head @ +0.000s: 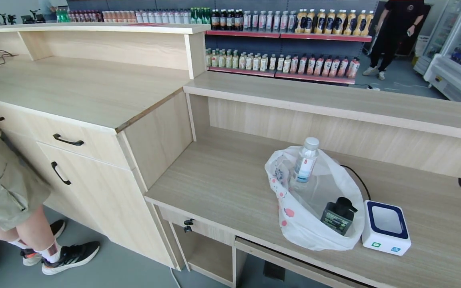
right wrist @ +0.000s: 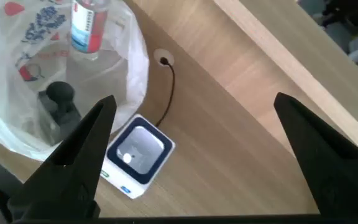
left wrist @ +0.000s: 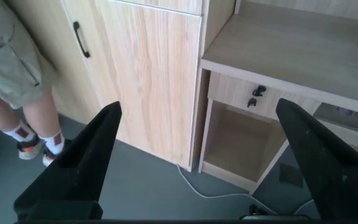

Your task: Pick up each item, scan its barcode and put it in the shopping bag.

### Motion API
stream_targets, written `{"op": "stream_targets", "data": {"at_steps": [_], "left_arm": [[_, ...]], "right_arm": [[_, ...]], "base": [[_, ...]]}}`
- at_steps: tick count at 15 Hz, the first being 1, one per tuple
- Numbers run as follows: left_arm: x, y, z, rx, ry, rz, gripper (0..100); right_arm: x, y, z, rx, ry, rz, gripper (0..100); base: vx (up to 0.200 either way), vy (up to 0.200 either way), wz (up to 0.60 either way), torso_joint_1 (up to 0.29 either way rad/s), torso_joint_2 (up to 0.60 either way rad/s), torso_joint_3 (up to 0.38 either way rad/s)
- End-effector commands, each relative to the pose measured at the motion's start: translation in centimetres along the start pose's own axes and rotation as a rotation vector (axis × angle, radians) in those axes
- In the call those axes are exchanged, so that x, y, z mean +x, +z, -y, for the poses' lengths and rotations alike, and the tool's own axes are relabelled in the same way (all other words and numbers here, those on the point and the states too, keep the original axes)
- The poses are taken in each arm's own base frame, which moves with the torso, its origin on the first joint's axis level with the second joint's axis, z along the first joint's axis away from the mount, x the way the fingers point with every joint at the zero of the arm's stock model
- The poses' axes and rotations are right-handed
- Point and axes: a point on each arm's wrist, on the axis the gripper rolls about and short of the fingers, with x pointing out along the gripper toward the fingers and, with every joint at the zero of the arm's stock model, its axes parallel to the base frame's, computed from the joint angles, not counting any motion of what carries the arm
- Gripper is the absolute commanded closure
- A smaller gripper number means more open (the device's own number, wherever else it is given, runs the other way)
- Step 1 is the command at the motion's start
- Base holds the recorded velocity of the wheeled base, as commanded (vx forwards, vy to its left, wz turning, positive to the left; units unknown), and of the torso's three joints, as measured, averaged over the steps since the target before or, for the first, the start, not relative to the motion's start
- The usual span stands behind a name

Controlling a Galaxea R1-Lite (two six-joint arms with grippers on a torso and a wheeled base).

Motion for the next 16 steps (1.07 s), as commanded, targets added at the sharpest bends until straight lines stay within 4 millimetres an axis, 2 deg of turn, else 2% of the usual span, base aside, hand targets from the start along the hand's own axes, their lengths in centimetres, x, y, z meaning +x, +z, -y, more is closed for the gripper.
{"op": "stream_targets", "data": {"at_steps": [1,4,6,7,9,12,14,16], "left_arm": [[0.0,0.0,0.0,0.0,0.003,0.0,0],[0.0,0.0,0.0,0.0,0.001,0.0,0],[0.0,0.0,0.0,0.0,0.003,0.0,0],[0.0,0.0,0.0,0.0,0.003,0.0,0],[0.0,0.0,0.0,0.0,0.003,0.0,0],[0.0,0.0,0.0,0.0,0.001,0.0,0],[0.0,0.0,0.0,0.0,0.001,0.0,0],[0.0,0.0,0.0,0.0,0.001,0.0,0]], "right_arm": [[-2.7,1.4,0.2,0.036,-0.104,0.068,0],[-2.8,1.7,0.2,0.147,-0.139,0.067,0],[-3.0,0.7,-0.7,0.298,-0.13,0.038,0],[-3.5,-0.5,-1.9,0.357,-0.093,0.018,0],[-5.3,-3.2,-4.2,0.432,-0.064,-0.013,0],[-8.2,-5.7,-6.6,0.427,-0.059,0.022,0],[-9.6,-7.1,-7.8,0.422,-0.066,0.066,0],[-11.0,-7.6,-8.4,0.421,-0.055,0.133,0]], "base": [[0.0,0.0,-0.6,0.012,0.01,0.002],[0.0,0.0,-0.6,-0.002,0.0,0.005],[0.0,0.0,-0.3,0.001,0.0,-0.001],[0.0,0.0,0.0,0.0,0.0,0.0],[0.0,0.0,0.0,0.0,0.0,0.0],[0.0,0.0,0.0,0.0,0.0,0.0],[0.0,0.0,0.0,0.0,0.0,0.0],[0.0,0.0,0.0,0.0,0.0,0.0]]}}
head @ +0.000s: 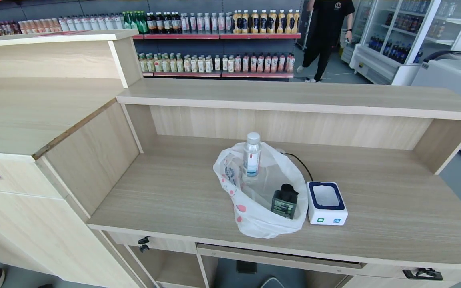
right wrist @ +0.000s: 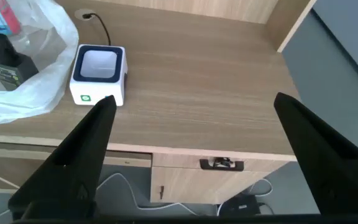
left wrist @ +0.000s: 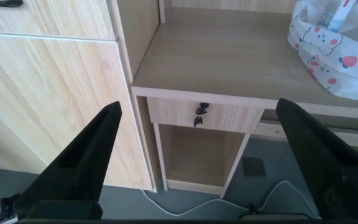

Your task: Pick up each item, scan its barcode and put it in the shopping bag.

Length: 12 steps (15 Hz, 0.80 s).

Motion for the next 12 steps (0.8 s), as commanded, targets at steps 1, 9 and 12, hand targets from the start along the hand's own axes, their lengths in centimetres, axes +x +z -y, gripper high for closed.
{"op": "stream_targets", "data": {"at_steps": [1,9,12], "left_arm": [[0.0,0.0,0.0,0.0,0.002,0.0,0],[0.0,0.0,0.0,0.0,0.0,0.0,0],[0.0,0.0,0.0,0.0,0.002,0.0,0]], "right_arm": [[-2.6,-2.1,-0.6,-0.001,0.022,0.061,0],[-4.6,-4.6,-0.9,0.087,0.126,0.066,0],[-5.2,-4.9,-0.8,0.108,0.163,0.132,0]], "base": [[0.0,0.0,0.0,0.0,0.0,0.0],[0.0,0.0,0.0,0.0,0.0,0.0],[0.0,0.0,0.0,0.0,0.0,0.0]]}}
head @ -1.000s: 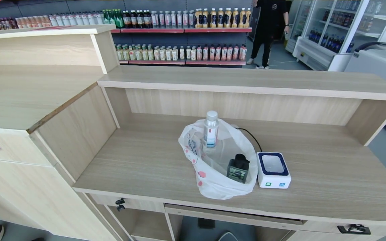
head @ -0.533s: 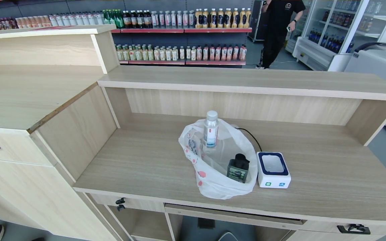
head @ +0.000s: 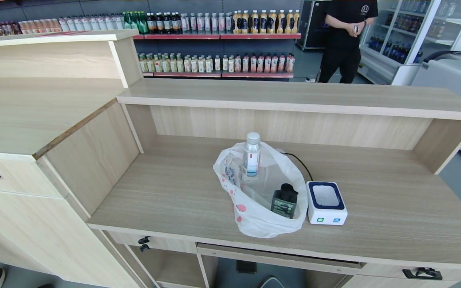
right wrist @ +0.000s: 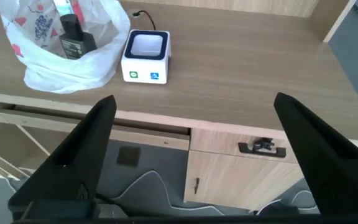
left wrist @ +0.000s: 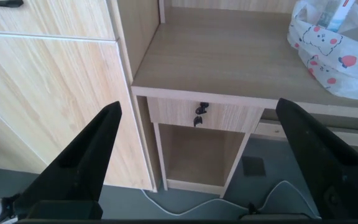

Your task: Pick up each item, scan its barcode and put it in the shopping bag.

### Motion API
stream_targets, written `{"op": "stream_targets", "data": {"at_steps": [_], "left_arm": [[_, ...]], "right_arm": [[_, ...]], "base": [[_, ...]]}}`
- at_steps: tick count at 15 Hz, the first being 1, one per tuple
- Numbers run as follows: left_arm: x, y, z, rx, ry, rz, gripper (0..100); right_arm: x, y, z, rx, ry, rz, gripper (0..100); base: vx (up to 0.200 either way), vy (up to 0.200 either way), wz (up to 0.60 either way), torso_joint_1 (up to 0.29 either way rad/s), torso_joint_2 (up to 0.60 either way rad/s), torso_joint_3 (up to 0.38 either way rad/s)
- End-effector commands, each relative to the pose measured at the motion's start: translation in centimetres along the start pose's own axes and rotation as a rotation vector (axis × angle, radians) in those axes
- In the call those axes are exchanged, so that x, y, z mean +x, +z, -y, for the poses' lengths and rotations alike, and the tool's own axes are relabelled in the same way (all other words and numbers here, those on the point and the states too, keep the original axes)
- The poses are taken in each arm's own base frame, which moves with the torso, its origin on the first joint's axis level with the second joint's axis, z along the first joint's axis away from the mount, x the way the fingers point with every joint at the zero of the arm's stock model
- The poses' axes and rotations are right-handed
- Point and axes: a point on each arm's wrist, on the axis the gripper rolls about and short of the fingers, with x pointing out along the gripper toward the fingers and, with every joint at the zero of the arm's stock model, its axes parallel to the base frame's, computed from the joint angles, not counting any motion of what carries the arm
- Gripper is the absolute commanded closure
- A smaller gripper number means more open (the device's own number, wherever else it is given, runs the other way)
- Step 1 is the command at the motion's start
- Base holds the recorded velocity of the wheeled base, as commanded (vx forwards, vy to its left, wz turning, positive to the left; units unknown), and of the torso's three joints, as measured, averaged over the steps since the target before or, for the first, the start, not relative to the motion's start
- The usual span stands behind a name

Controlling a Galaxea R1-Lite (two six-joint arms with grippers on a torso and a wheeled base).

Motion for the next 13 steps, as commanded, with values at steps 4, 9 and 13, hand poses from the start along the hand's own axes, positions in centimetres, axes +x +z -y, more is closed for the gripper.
{"op": "stream_targets", "data": {"at_steps": [4,9,13], "left_arm": [[0.0,0.0,0.0,0.0,0.0,0.001,0],[0.0,0.0,0.0,0.0,0.0,0.001,0],[0.0,0.0,0.0,0.0,0.002,0.001,0]], "right_arm": [[-0.42,-0.26,0.04,0.061,0.003,0.037,0],[-0.42,-0.26,0.04,0.061,0.0,0.037,0],[-0.42,-0.26,0.04,0.059,0.0,0.037,0]], "base": [[0.0,0.0,0.0,0.0,0.0,0.0],[0.0,0.0,0.0,0.0,0.0,0.0],[0.0,0.0,0.0,0.0,0.0,0.0]]}}
